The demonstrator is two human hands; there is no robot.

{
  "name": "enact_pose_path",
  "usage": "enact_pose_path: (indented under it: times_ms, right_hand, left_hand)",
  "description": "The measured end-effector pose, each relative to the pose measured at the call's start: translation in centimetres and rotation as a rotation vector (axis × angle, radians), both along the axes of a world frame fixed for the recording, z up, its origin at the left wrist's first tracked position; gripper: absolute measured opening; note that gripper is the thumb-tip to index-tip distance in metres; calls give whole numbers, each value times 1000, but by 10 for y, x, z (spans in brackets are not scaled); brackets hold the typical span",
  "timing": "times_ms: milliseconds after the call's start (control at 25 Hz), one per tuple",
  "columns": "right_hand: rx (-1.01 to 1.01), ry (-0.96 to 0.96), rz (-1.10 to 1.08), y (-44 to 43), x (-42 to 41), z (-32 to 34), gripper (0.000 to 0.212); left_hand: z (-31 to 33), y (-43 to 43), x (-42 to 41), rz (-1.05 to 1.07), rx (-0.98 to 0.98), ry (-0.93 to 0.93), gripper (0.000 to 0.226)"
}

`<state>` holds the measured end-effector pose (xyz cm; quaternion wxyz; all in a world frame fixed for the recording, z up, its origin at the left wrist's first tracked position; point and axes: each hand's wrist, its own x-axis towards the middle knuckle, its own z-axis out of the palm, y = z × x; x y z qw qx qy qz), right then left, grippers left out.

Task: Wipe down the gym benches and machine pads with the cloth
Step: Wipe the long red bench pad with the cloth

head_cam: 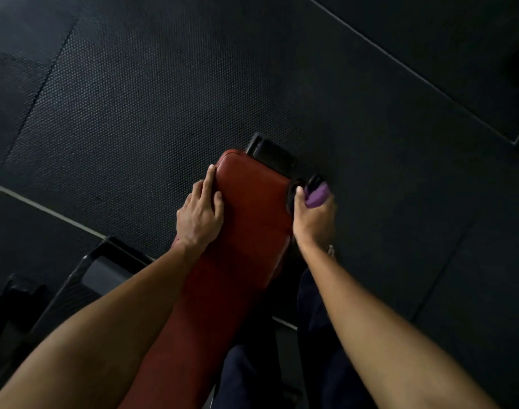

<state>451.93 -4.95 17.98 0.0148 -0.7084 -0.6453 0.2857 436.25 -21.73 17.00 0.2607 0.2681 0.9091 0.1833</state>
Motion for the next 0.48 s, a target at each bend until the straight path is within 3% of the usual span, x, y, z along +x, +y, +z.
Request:
enact_pose_path:
  times_ms: [80, 240, 360, 480]
  right_hand:
    - [-3, 80, -129, -46, 7, 3, 81]
    - [-18, 43, -40, -125, 28, 18, 82]
    - [-101, 22, -48, -74, 11, 12, 83]
    - [-6, -16, -74, -19, -14, 1, 78]
  left_hand:
    - [0, 0, 1, -4, 1, -11, 59]
    - [3, 1, 2, 2, 2, -34, 59]
    - [4, 1, 1, -2, -1, -41, 59]
    - [2, 0, 2, -4, 13, -36, 58]
